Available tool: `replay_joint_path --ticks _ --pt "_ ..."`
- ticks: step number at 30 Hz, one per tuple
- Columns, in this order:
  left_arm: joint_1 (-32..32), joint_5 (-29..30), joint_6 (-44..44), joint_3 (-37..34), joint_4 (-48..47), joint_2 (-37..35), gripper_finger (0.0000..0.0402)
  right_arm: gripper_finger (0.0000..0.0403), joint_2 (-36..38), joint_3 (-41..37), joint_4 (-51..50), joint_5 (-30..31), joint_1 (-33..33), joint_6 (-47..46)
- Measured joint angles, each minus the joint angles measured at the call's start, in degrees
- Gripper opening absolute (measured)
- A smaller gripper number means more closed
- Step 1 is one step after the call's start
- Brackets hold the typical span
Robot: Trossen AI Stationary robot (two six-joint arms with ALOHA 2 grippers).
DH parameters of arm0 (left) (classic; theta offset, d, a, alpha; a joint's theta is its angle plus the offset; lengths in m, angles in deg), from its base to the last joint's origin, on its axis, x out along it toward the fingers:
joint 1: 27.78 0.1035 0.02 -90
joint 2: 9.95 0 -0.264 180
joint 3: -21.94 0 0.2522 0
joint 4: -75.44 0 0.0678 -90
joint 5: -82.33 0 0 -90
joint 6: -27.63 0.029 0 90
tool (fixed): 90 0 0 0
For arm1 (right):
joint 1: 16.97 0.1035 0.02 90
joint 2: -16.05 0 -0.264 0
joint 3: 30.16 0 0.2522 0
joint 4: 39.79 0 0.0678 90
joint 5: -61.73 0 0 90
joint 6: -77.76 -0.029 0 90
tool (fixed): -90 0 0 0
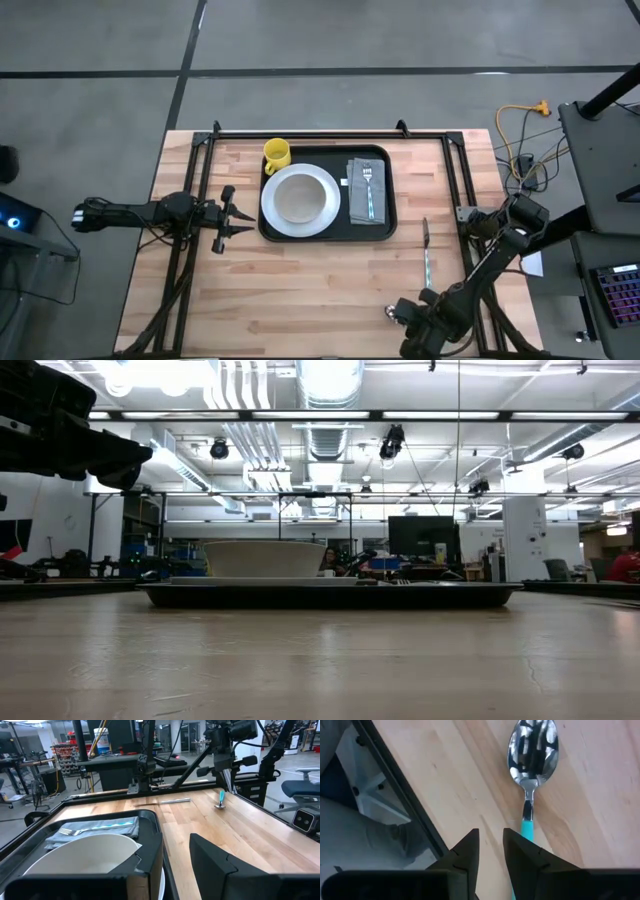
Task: Set up tray
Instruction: Put the blue spoon on the gray napkin to the right of the white plate
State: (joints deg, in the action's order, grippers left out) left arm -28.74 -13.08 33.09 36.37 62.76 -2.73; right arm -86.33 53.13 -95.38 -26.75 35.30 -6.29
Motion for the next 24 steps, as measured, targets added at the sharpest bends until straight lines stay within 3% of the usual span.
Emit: replay_joint_path --ticks 16,24 --pt "0.0 0.0 0.0 0.0 0.0 0.0 0.0083 0.0069 0.0 -5.5 0.7 0.1 0.0 -2.6" --pt "0.0 0.0 0.0 0.0 0.0 0.0 0.0083 0.0074 0.0 -7.3 6.8 0.0 0.4 -2.5"
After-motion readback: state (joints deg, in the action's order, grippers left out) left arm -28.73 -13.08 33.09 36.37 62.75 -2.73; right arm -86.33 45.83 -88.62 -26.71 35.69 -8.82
